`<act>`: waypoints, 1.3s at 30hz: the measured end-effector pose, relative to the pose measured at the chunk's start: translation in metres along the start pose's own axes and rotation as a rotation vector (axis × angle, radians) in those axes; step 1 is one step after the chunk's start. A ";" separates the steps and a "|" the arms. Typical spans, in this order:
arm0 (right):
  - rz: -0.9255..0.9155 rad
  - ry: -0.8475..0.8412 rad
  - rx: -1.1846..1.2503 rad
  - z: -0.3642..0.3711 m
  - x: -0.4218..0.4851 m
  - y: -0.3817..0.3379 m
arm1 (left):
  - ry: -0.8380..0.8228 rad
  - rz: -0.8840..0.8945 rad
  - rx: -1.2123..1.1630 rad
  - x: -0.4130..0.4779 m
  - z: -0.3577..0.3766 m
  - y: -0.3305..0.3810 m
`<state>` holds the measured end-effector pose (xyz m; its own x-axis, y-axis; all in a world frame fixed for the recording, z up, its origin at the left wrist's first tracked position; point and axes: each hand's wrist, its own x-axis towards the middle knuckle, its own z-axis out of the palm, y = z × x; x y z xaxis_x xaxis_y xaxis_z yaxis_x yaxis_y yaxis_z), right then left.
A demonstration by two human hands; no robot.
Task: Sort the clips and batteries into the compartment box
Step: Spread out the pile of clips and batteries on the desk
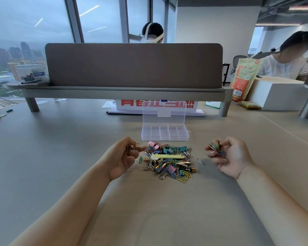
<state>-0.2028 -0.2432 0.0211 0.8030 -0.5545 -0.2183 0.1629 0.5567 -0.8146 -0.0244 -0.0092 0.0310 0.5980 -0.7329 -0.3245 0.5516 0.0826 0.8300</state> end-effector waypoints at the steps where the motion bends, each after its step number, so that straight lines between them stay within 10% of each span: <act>1: 0.005 0.001 -0.024 -0.001 0.001 0.000 | -0.014 -0.023 -0.046 0.000 -0.001 0.001; 10: -0.192 0.139 -0.937 0.000 0.003 0.007 | 0.044 0.045 -0.038 0.003 -0.006 0.003; 18: -0.237 0.117 -1.417 0.005 -0.001 0.010 | 0.271 0.474 1.350 0.014 -0.025 -0.010; 39: -0.285 0.144 -1.865 0.017 -0.006 0.018 | 0.146 0.524 1.536 0.009 -0.045 0.005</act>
<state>-0.1949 -0.2197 0.0172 0.8041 -0.5922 0.0529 -0.5595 -0.7839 -0.2692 0.0102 0.0151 0.0121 0.6194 -0.7686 0.1599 -0.7311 -0.4905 0.4743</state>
